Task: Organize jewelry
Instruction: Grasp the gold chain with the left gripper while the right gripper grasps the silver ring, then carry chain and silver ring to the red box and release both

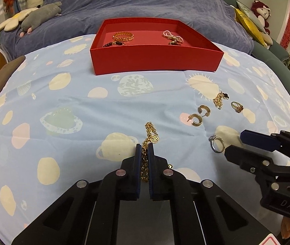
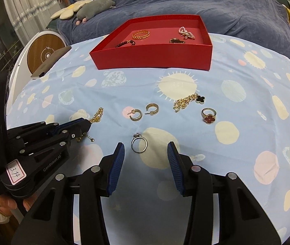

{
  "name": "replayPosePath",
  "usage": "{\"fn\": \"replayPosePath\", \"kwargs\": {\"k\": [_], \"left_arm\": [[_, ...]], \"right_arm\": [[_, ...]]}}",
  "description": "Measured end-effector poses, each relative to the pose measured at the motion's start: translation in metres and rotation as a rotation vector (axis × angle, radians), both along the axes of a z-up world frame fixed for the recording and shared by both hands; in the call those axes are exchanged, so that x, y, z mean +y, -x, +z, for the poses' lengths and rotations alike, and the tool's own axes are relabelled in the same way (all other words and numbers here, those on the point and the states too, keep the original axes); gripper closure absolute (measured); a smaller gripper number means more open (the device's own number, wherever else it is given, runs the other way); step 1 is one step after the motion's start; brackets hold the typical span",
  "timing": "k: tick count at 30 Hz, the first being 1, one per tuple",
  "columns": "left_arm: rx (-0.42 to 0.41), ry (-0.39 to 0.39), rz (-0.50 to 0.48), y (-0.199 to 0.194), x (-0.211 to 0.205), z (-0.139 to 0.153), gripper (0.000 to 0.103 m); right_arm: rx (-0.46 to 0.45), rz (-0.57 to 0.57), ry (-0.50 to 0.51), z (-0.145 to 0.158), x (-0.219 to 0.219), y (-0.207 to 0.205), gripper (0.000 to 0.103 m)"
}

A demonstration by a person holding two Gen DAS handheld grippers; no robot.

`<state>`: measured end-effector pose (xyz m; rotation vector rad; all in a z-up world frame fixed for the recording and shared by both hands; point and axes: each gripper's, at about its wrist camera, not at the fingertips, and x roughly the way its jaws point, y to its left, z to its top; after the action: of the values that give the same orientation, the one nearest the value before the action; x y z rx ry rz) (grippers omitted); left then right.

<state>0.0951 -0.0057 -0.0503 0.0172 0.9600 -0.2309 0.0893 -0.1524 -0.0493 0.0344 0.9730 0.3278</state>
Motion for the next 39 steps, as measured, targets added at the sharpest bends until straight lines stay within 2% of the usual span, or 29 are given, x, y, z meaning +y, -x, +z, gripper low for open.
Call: {"fn": "replayPosePath", "kwargs": {"k": [4,9,13,18,30,39], "left_arm": [[-0.002,0.027,0.004,0.0,0.004,0.006,0.101],[-0.014,0.052,0.012,0.001,0.01,0.014,0.101],[-0.019,0.064,0.018,0.002,0.013,0.018,0.101],[-0.025,0.08,0.03,0.001,0.019,0.023,0.101],[-0.046,0.101,0.049,0.0,0.028,0.033,0.101],[-0.09,0.132,0.062,-0.004,0.03,0.055,0.101]], "right_arm": [[-0.001,0.013,0.022,-0.005,0.007,-0.001,0.062],[-0.011,0.009,0.04,-0.01,0.011,-0.006,0.07],[-0.028,0.02,0.064,-0.012,0.017,-0.007,0.071],[-0.045,0.029,0.088,-0.013,0.021,-0.008,0.083],[-0.061,0.018,0.056,-0.005,0.017,-0.007,0.084],[-0.088,-0.004,0.028,0.008,0.009,-0.006,0.084]]}}
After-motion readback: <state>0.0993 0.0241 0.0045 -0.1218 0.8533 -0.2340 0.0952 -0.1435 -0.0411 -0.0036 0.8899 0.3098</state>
